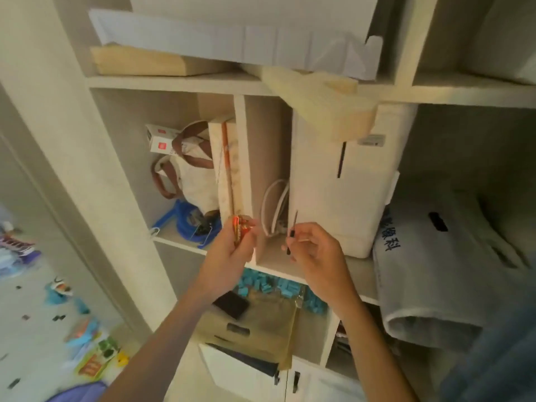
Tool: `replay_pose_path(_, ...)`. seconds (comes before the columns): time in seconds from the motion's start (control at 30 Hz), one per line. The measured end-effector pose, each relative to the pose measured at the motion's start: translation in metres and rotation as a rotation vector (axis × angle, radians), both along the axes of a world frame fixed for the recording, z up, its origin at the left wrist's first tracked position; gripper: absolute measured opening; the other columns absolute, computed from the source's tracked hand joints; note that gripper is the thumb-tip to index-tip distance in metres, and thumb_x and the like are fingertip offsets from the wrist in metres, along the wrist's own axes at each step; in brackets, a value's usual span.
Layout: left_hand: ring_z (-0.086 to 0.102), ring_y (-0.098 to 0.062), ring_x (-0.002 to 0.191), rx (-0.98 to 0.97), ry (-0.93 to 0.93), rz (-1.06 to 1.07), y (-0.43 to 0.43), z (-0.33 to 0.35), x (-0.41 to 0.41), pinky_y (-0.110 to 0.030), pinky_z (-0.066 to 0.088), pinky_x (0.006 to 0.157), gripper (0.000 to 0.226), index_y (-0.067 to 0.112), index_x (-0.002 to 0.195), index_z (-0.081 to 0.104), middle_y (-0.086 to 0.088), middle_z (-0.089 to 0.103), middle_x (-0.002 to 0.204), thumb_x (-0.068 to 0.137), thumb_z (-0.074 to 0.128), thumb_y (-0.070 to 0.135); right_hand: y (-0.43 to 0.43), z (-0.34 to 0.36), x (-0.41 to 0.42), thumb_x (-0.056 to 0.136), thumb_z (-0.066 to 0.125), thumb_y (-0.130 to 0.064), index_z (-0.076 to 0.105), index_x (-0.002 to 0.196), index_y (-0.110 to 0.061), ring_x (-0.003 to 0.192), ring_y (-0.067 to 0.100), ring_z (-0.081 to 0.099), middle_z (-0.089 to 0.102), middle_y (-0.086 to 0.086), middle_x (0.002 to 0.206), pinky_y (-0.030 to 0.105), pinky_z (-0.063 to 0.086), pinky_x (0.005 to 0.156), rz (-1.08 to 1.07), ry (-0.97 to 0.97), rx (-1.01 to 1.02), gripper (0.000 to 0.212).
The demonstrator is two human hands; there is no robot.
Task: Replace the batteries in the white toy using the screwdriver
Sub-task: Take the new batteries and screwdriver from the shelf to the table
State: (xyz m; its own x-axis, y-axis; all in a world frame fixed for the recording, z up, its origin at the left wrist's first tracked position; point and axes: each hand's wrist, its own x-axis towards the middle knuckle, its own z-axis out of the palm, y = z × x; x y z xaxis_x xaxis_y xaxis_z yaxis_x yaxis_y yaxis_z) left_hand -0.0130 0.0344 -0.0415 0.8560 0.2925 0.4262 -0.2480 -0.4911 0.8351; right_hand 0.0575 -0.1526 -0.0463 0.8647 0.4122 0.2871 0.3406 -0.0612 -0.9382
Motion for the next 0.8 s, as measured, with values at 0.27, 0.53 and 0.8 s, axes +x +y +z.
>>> replay_pose_path(0.27,0.048,-0.010,0.062,-0.129,-0.105,0.348,0.138,0.004,-0.132,-0.032,0.042,0.063,0.014,0.022,0.115,0.061,0.013,0.053,0.070,0.107,0.054,0.031,0.175,0.030,-0.081,0.097,0.068,0.003,0.069,0.105,-0.008,0.082,0.018,0.078,0.078,0.021,0.099,0.030,0.066,0.072,0.431,0.071,0.049,0.013)
replay_pose_path(0.53,0.047,-0.013,0.060,-0.051,-0.059,0.788,0.311,-0.003,-0.359,-0.039,0.042,0.063,0.025,0.028,0.102,0.060,0.011,0.048,0.066,0.098,0.052,0.051,0.406,0.022,-0.242,0.092,0.073,0.007,0.072,0.091,-0.014,0.063,0.004,0.075,0.078,0.003,0.076,0.021,0.063,0.064,0.798,0.061,0.064,0.020)
replay_pose_path(0.8,0.048,-0.016,0.067,-0.051,-0.050,1.107,0.429,0.000,-0.556,-0.044,0.045,0.066,0.013,0.037,0.103,0.061,0.010,0.052,0.071,0.103,0.052,0.046,0.593,0.008,-0.407,0.093,0.076,-0.005,0.075,0.101,-0.004,0.080,0.025,0.082,0.083,0.013,0.087,0.037,0.068,0.075,1.034,0.015,0.033,0.008)
